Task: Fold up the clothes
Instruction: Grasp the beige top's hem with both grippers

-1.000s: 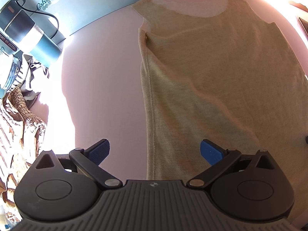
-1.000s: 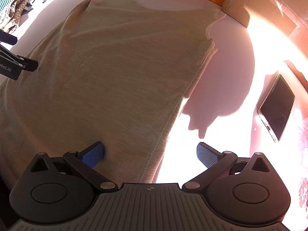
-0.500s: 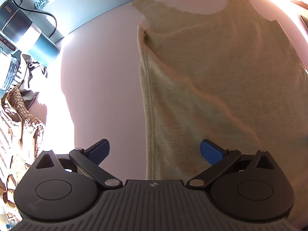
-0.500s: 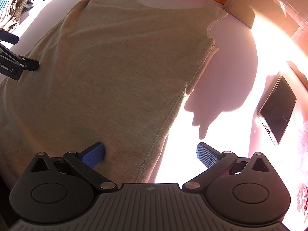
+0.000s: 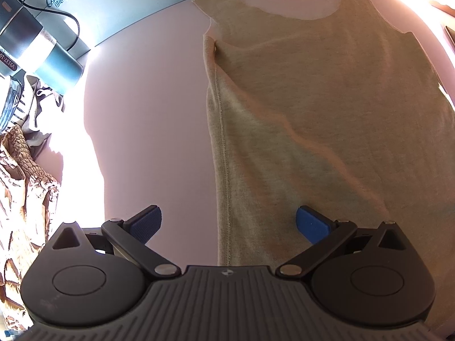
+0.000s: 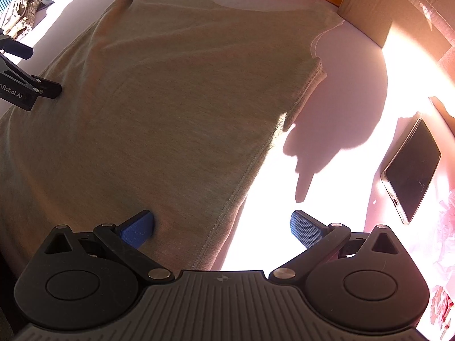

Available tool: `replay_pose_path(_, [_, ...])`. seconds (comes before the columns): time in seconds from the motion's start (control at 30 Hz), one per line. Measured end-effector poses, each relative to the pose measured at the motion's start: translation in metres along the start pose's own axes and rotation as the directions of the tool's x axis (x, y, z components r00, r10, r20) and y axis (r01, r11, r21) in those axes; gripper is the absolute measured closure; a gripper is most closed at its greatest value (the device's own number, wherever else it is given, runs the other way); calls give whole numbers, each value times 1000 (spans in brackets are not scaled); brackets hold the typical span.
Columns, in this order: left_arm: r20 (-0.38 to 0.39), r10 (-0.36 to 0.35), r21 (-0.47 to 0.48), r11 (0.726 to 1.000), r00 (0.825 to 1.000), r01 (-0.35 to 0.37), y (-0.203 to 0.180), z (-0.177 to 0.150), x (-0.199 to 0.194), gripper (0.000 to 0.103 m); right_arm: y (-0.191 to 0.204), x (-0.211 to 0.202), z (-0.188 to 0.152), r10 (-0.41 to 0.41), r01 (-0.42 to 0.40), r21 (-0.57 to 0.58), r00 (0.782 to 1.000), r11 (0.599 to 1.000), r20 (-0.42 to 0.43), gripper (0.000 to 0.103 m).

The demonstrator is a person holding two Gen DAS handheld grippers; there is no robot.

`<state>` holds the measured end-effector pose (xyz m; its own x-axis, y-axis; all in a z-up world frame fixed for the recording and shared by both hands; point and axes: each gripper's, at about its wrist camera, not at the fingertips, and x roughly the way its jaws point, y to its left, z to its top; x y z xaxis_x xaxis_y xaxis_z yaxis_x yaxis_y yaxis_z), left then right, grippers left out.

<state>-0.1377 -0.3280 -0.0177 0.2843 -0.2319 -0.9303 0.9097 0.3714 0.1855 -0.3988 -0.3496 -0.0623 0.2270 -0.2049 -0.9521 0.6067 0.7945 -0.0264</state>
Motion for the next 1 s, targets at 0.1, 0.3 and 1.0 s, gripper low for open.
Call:
replay_pose_path(0.1, [9, -18, 5, 1000, 1000, 18, 8, 8, -3, 1, -13, -13, 4, 2, -7, 55, 996, 998, 84, 0])
replay_pose_path(0.3, [110, -5, 50, 999, 994, 0, 38, 69, -26, 1, -54, -36, 47, -29, 26, 23, 989, 999, 145, 0])
replay_pose_path(1.0, [334, 45, -62, 998, 942, -25, 98, 178, -7, 1, -155, -45, 164, 91, -93, -16, 910, 996, 405, 0])
